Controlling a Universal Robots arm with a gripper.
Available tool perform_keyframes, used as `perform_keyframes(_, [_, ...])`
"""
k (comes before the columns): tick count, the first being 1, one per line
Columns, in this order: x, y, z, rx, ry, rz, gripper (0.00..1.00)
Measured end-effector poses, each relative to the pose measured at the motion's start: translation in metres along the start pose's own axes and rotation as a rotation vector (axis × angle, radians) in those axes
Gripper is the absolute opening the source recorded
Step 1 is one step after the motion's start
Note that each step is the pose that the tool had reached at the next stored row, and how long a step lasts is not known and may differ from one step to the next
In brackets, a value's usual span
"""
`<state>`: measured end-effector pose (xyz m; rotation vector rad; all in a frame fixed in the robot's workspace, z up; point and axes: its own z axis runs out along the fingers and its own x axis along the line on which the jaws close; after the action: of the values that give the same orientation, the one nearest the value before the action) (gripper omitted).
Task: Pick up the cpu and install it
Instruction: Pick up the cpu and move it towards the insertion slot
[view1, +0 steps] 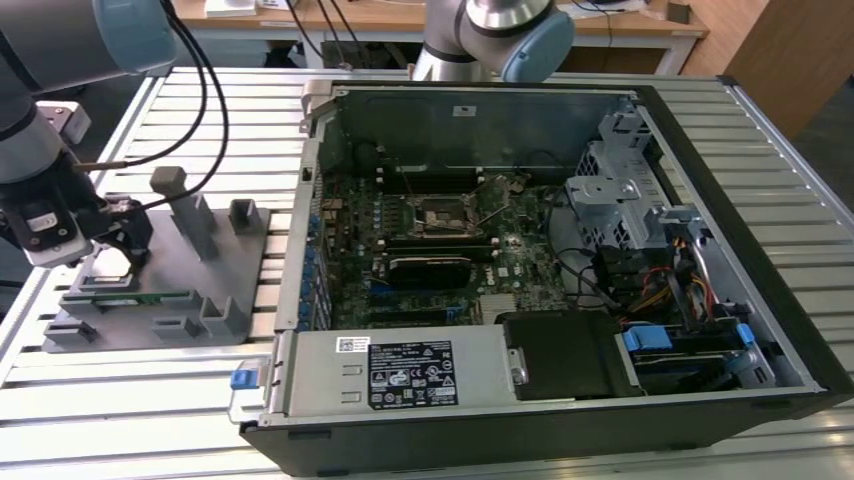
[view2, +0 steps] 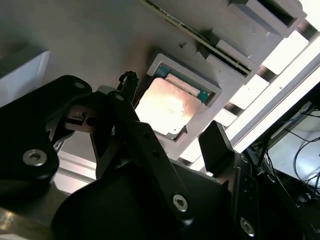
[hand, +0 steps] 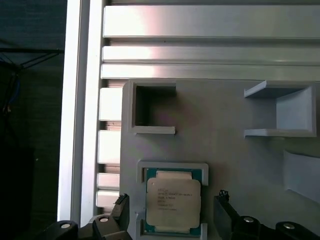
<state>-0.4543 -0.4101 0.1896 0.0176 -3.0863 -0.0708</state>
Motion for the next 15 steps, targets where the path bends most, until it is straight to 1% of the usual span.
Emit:
perform_keyframes(4, [-0.0002,0.0002,0.0034,0.0003,0.0000,0.000,0.76])
perform_keyframes(8, [-0.0002,0.0009,0.0050,0.0010,0.0003,0.000,0.75])
perform_keyframes(9, [-0.0002,0.0010,0.0052,0.0009,0.0002,0.000,0.68])
perform_keyframes(13, [0.0000,0.0015,0.0053,0.0010,-0.0003,0.000,0.68])
perform_keyframes(15, [0.0004,0.0017,0.0053,0.0012,-0.0019,0.000,0.67])
